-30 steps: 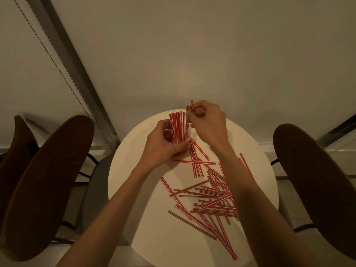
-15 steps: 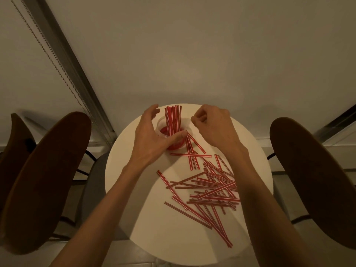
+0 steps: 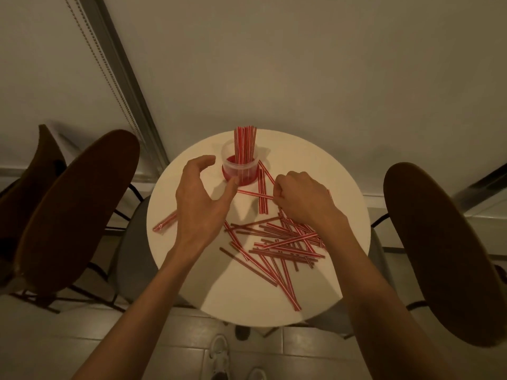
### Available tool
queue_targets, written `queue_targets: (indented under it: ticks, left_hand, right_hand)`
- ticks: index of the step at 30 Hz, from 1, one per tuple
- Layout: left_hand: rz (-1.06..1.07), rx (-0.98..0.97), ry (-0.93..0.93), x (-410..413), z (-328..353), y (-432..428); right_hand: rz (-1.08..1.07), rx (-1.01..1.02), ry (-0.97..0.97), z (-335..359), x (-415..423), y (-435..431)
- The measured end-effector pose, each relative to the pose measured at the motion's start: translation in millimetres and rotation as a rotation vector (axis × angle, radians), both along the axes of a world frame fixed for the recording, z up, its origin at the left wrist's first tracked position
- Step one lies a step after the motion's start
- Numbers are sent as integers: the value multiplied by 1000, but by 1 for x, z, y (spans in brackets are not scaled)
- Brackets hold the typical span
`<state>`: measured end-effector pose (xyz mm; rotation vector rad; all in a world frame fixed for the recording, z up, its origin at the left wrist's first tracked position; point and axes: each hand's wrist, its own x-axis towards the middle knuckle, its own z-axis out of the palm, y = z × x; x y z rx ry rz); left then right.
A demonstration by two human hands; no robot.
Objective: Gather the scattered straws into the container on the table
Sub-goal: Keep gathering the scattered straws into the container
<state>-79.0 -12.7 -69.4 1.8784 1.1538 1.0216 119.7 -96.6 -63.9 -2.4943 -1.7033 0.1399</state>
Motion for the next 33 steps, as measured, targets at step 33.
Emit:
queue_targets:
  ticks: [33]
  left_hand:
    - [-176, -410, -62, -47, -2, -12]
  right_hand:
    - [130, 37, 22, -4, -68, -13]
